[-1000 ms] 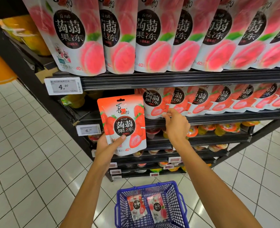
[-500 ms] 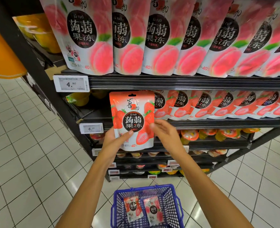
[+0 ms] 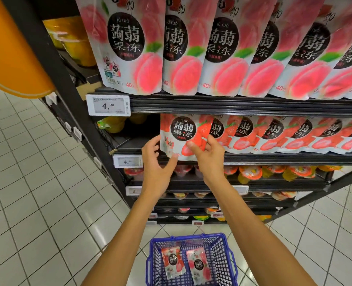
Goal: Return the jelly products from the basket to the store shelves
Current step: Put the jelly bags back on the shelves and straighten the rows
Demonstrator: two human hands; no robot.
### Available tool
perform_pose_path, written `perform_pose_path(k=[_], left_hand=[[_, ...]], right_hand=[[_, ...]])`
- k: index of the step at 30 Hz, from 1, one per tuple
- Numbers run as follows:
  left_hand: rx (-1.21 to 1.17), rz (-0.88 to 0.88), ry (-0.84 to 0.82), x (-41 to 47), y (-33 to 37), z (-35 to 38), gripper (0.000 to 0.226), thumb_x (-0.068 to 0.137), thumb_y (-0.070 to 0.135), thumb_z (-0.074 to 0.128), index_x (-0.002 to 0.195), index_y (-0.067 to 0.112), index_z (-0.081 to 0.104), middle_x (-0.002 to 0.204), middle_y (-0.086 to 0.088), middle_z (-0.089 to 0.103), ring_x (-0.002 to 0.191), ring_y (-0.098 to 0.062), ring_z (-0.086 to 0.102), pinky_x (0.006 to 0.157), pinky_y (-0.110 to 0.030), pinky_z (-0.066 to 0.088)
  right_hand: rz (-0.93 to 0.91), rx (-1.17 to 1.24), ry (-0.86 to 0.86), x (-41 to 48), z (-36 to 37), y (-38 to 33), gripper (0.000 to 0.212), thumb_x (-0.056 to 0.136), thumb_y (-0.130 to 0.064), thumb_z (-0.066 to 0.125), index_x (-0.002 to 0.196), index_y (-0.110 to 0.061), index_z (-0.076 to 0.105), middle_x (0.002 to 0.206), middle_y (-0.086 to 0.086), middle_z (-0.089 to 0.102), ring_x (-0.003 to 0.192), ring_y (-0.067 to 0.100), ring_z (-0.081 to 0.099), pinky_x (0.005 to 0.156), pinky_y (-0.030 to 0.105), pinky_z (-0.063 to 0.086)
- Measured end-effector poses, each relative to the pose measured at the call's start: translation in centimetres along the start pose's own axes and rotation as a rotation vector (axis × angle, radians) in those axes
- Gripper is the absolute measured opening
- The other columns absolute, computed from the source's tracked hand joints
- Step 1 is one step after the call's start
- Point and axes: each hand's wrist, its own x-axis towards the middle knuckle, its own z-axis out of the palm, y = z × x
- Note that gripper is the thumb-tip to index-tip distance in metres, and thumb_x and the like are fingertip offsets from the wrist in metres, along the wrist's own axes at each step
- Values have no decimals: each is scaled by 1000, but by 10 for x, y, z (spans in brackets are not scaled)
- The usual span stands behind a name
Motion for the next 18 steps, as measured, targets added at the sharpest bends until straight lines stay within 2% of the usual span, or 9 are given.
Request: perform_pose_path(k=[3, 6, 8, 11, 14, 16, 18], left_hand=[[31, 20, -92, 5, 4, 8, 54, 92, 15, 66, 138, 28, 43, 140, 7, 36, 131, -5, 41, 111, -26, 39], [22, -30, -97, 11, 5, 13, 54, 93, 12, 63, 141, 27, 41, 144, 5, 34, 133, -6, 41, 111, -29, 39], [25, -27, -94, 10, 4, 14, 55, 93, 9, 62, 141, 26, 41, 146, 4, 32, 132, -4, 41, 110, -26, 39], [79, -30, -104, 5, 0, 17, 55, 92, 6, 63, 141, 22, 44, 153, 6, 24, 130, 5, 37, 109, -21, 37], [112, -51, -110, 3, -3, 19, 48, 93, 8, 61, 137, 22, 49, 157, 11, 21, 128, 4, 39, 103, -12, 36], [124, -73, -106, 1, -3, 21, 44, 93, 10, 60, 135, 21, 52, 157, 9, 22, 126, 0, 41, 95, -5, 35], [139, -94, -111, -1, -2, 22, 42, 94, 10, 59, 134, 19, 52, 157, 8, 21, 125, -3, 44, 93, -4, 34]], right_hand=[[-40, -89, 37, 8, 15, 6, 11, 87, -14, 70, 88, -24, 66, 88, 0, 74, 88, 18, 70, 86, 48, 55], [-37, -144, 2, 10, 20, 14, 12, 91, -10, 64, 102, -13, 65, 96, 2, 71, 96, 19, 67, 91, 51, 52], [-57, -237, -66, 10, 13, 17, 24, 95, -7, 59, 119, -9, 60, 107, 5, 70, 104, 21, 65, 95, 47, 51], [-130, -530, -96, 6, -5, 20, 38, 96, -6, 56, 133, -16, 56, 114, 0, 70, 106, 14, 65, 93, 33, 54], [-137, -778, 14, 0, -19, 21, 33, 93, -11, 61, 122, -24, 66, 98, -2, 73, 87, 14, 67, 78, 38, 58], [-96, -800, 45, -2, -22, 23, 28, 92, -14, 63, 117, -24, 69, 92, -1, 74, 81, 15, 66, 74, 39, 57], [-71, -797, 66, -1, -20, 24, 24, 92, -15, 63, 112, -24, 71, 89, -1, 75, 79, 16, 67, 73, 39, 57]])
